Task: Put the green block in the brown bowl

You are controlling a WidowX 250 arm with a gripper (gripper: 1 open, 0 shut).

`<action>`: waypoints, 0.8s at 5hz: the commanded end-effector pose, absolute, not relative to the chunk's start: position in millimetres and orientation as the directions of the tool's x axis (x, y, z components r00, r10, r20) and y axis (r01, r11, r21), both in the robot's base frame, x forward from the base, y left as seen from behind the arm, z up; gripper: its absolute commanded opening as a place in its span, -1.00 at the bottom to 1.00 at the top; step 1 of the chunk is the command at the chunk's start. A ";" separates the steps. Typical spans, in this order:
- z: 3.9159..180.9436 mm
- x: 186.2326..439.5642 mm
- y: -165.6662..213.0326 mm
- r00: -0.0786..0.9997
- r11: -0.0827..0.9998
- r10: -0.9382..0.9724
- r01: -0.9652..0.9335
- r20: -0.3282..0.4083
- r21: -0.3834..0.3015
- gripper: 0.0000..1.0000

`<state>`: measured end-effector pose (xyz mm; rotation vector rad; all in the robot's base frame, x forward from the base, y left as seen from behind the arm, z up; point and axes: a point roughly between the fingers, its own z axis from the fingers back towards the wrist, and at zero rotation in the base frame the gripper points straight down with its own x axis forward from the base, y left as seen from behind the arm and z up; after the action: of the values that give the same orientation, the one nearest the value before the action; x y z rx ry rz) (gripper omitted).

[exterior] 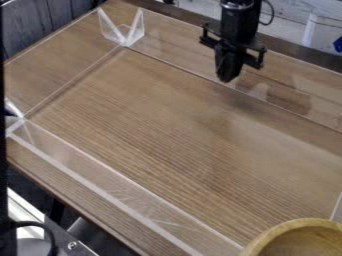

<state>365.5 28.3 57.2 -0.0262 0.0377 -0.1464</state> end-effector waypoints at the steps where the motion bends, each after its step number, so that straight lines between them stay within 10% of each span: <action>1: 84.6 376.1 38.1 0.987 0.988 -0.152 0.153 0.041 -0.008 -1.00; 4: 97.5 375.9 46.7 0.985 0.988 -0.155 0.153 0.075 0.028 -1.00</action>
<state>368.9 42.5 62.2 -0.0016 0.0231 -0.1607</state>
